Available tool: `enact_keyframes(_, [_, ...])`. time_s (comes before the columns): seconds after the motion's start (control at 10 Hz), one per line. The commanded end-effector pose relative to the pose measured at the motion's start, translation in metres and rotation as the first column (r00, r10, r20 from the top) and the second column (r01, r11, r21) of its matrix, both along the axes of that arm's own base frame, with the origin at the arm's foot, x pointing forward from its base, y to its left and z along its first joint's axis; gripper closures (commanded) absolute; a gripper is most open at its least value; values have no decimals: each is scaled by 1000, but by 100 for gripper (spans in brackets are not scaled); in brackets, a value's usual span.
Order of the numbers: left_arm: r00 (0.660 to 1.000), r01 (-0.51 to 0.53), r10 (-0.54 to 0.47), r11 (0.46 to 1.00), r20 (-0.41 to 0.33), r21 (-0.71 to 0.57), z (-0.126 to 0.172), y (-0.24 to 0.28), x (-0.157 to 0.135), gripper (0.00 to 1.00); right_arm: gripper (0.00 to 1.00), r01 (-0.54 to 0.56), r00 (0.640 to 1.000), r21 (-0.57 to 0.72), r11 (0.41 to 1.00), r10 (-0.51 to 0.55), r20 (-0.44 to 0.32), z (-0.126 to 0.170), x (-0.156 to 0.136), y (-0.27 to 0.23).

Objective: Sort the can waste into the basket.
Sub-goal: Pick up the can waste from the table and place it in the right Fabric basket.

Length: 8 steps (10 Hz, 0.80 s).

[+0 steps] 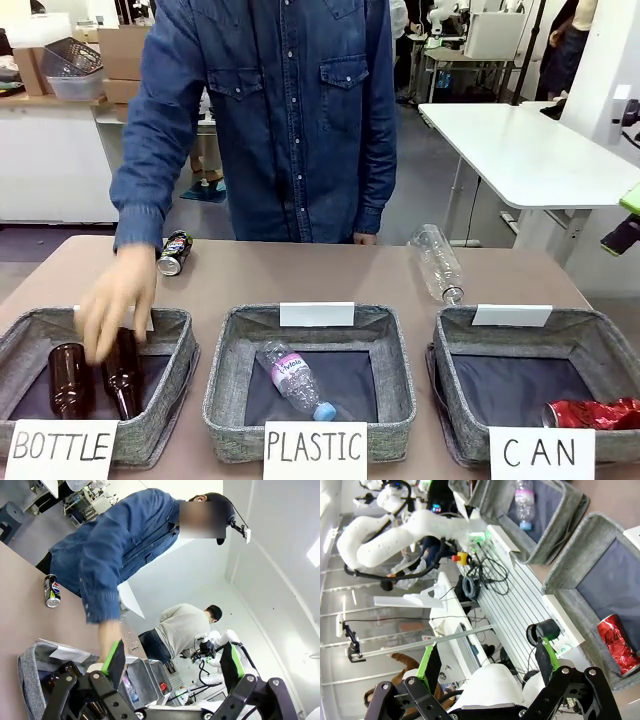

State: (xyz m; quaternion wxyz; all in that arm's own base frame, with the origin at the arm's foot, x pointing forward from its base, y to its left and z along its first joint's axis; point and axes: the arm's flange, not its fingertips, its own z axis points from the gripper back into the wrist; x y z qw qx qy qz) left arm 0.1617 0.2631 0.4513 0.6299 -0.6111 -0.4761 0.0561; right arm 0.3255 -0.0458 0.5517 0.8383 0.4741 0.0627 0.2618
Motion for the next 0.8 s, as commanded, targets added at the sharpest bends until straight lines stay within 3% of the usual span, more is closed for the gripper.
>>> enact_keyframes(0.0, [999,14,-13,999,-33,36,5,-4,7,0,0,-19,1000,-7,1000,19,12,0,-1,-4])
enact_keyframes(0.2, [987,106,-90,987,-132,119,19,-12,39,0,0,-19,1000,-7,1000,19,12,0,-1,-4])
enact_keyframes(0.3, [985,143,-127,980,-120,141,26,-16,52,0,0,-19,1000,-7,1000,19,12,0,-1,-4])
enact_keyframes(0.5, [966,202,-144,939,-215,279,54,-44,101,0,0,-19,1000,-7,1000,19,12,0,-1,-4])
enact_keyframes(0.7, [912,335,-153,814,-380,475,87,-95,176,0,0,-19,1000,-7,1000,19,12,0,-1,-4])
